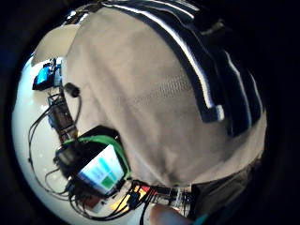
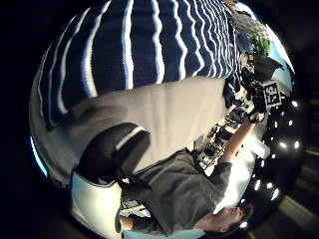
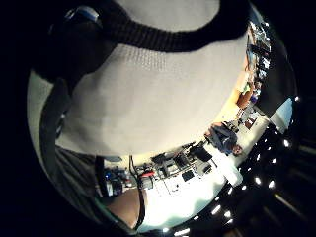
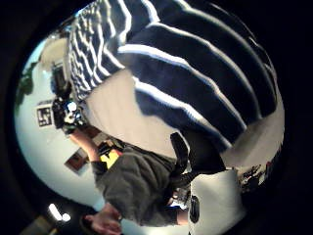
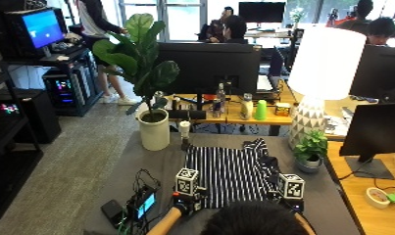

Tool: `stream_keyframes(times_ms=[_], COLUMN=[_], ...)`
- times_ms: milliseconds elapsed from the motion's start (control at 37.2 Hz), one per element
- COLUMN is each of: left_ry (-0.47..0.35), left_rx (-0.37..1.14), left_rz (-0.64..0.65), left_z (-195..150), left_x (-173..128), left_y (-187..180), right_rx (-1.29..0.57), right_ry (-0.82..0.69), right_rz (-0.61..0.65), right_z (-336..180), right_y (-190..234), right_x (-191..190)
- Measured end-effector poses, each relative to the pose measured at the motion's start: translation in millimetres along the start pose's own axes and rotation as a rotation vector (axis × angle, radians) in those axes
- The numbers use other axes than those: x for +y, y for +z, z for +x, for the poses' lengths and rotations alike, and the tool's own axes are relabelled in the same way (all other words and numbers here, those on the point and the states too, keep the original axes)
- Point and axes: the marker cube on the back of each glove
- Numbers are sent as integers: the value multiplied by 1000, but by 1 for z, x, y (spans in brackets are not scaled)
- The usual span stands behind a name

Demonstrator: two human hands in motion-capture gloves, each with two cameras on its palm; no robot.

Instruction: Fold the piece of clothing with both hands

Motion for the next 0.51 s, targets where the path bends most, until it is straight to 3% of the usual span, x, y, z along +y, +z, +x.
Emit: stream_keyframes(times_ms=[81, 188, 242, 350, 511], left_ry=[-31, -67, -71, -66, -68], left_rx=[-31, -166, -218, -264, -254], left_rz=[110, 330, 380, 394, 305], left_z=[-2, -24, -26, -23, -25], left_x=[-6, -62, -70, -65, -40], left_y=[8, 31, 33, 25, -2], right_rx=[-23, -18, 4, 71, 102], right_ry=[-15, -35, -40, -42, -86], right_rz=[64, 178, 241, 334, 268], right_z=[-4, -8, -10, -12, -18], right_y=[2, -3, -6, -13, -24], right_x=[-4, -12, -15, -19, 3])
